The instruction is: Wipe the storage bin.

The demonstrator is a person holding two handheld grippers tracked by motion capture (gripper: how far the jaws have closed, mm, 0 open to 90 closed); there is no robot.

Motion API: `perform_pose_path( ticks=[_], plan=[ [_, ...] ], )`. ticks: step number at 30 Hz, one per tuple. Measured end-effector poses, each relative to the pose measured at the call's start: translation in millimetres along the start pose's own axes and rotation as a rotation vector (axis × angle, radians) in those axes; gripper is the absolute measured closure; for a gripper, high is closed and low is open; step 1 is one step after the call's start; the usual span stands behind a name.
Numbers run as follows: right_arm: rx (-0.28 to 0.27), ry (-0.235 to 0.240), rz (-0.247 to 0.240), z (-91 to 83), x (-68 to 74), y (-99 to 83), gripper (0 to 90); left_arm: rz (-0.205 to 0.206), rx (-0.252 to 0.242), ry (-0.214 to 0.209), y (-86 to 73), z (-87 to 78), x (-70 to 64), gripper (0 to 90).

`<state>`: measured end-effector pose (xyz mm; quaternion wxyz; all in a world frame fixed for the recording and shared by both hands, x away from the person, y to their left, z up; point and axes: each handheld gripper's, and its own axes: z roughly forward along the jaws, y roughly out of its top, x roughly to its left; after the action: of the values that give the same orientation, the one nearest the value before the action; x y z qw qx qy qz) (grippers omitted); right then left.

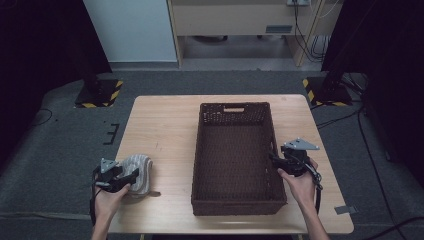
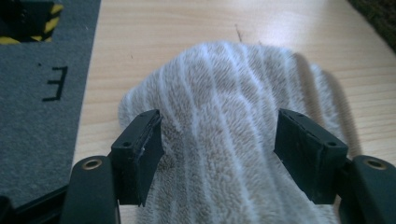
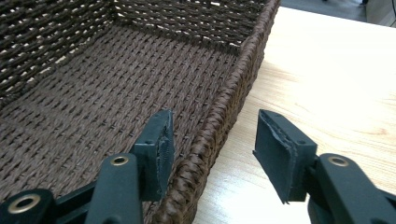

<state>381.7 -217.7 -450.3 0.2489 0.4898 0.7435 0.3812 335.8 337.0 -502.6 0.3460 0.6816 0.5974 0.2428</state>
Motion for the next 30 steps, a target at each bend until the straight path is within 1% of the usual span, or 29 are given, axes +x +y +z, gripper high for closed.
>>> perform_pose_path(
  ticks=[2,4,6,8,10,12,15,18,20,23,26,30],
  plan=[
    [0.001,0.000,0.004,1.2,-0.8,-0.6,49.5,0.001,0.014,-0.009,-2.1,4.4,2.0,32.0],
    [0.008,0.004,0.014,2.0,-1.4,-1.1,50.9,-0.012,0.013,-0.020,-3.0,6.5,1.9,34.1],
    [0.008,0.006,0.011,3.7,-1.8,-1.4,52.8,-0.009,0.023,-0.028,-3.5,8.3,1.6,36.5],
    [0.013,0.015,0.016,4.5,-1.9,-0.5,55.6,-0.004,0.043,-0.026,-4.8,12.2,0.0,39.0],
    [0.012,0.028,0.010,5.0,-2.0,-0.2,59.2,-0.003,0.055,-0.027,-5.5,15.5,-1.9,41.8],
    [0.016,0.044,0.001,4.6,-0.3,0.0,63.5,-0.001,0.066,-0.022,-3.8,16.5,-3.5,46.2],
    [0.021,0.041,-0.016,4.7,0.6,0.9,65.1,-0.003,0.074,-0.026,-2.1,15.9,-5.9,57.0],
    [0.017,0.042,-0.011,4.8,0.9,0.7,66.5,0.003,0.068,-0.033,-0.1,13.6,-8.0,62.3],
    [0.020,0.038,-0.016,4.6,1.8,1.0,67.2,0.010,0.054,-0.055,4.8,9.8,-11.0,63.6],
    [0.018,0.041,-0.023,4.7,1.4,0.9,67.6,0.010,-0.006,-0.091,17.5,2.4,-19.0,63.8],
    [0.015,0.043,-0.025,5.0,1.5,0.9,68.0,0.019,-0.043,-0.113,28.6,-0.3,-28.6,63.8],
    [0.010,0.047,-0.031,5.8,0.8,1.5,68.2,0.053,-0.085,-0.141,46.4,1.2,-42.8,63.7]
  ],
)
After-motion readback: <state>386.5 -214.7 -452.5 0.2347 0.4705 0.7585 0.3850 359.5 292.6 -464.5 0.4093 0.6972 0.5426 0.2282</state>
